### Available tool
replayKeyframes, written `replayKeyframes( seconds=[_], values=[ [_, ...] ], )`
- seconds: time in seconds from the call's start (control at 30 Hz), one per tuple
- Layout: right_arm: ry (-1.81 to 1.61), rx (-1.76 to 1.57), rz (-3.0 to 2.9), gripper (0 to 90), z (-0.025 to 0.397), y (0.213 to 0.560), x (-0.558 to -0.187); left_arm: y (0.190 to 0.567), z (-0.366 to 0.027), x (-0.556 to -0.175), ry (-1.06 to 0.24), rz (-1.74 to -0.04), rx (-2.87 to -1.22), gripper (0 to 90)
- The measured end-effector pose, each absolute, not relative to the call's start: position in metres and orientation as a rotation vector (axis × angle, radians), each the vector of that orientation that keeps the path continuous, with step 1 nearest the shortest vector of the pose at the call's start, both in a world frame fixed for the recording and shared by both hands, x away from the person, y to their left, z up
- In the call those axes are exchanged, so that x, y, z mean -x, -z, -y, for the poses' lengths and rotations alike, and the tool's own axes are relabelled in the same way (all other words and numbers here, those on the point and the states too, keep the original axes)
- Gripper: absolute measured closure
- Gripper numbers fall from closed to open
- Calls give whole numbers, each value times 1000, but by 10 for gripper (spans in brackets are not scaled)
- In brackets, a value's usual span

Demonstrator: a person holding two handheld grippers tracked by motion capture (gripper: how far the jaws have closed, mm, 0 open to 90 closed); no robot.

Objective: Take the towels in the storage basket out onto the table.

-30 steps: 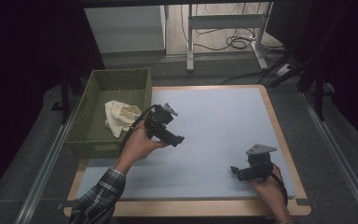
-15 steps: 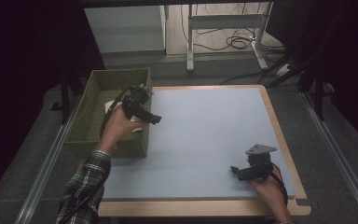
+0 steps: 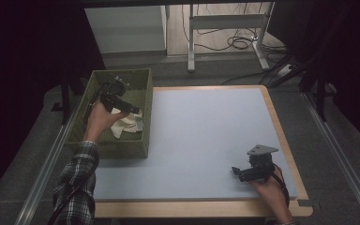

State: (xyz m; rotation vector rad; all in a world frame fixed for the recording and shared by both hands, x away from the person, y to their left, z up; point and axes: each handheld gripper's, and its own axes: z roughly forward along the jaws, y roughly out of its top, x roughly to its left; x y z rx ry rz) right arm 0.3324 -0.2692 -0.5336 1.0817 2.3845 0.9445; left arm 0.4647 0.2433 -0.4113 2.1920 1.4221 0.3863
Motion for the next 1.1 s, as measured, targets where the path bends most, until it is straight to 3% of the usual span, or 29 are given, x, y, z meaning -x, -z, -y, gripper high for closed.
replayKeyframes(
  seconds=[0.43,0.83,1.1],
  values=[
    [-945,-1082,-2384,0,269,534,-332,462,-258,-498,-315,-1555,-2242,0],
    [-946,-1083,-2384,0,269,534,-332,506,-269,-521,-215,-1781,-2303,10],
    [-947,-1083,-2384,0,269,534,-332,513,-273,-522,-152,-1828,-2313,98]
  ],
)
